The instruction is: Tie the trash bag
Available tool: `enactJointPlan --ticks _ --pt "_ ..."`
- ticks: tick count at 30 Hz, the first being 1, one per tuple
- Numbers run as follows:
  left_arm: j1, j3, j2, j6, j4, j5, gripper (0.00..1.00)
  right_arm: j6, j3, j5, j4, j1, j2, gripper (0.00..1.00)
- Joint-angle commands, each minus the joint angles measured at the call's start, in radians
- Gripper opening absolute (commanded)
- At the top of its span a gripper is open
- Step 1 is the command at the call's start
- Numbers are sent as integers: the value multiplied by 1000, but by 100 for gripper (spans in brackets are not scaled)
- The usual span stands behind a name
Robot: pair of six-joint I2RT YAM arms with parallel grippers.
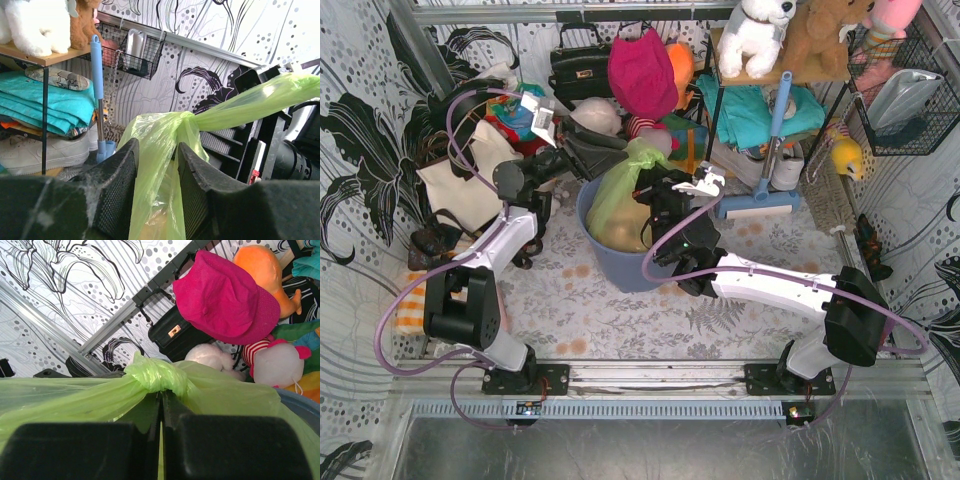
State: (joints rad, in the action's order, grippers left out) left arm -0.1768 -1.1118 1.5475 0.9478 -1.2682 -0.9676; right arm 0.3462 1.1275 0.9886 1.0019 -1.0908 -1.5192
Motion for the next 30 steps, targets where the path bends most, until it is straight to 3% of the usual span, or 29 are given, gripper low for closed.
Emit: enactJointPlan --ticks 1,5,18,23,30 --pt "2 3 3 -4 -38 1 45 12 29 -8 2 -5 17 0" --pt "2 -15 9 -42 17 17 53 21 31 -9 -5 -5 16 0" --pt "-8 -21 59 -50 12 -4 55 37 37 -15 -25 -6 12 0" --pt "-9 -18 84 38 -101 -24 27 34 36 -8 -25 -5 10 0" --pt "-8 10 32 32 -81 -29 12 38 32 -7 -24 -5 8 0"
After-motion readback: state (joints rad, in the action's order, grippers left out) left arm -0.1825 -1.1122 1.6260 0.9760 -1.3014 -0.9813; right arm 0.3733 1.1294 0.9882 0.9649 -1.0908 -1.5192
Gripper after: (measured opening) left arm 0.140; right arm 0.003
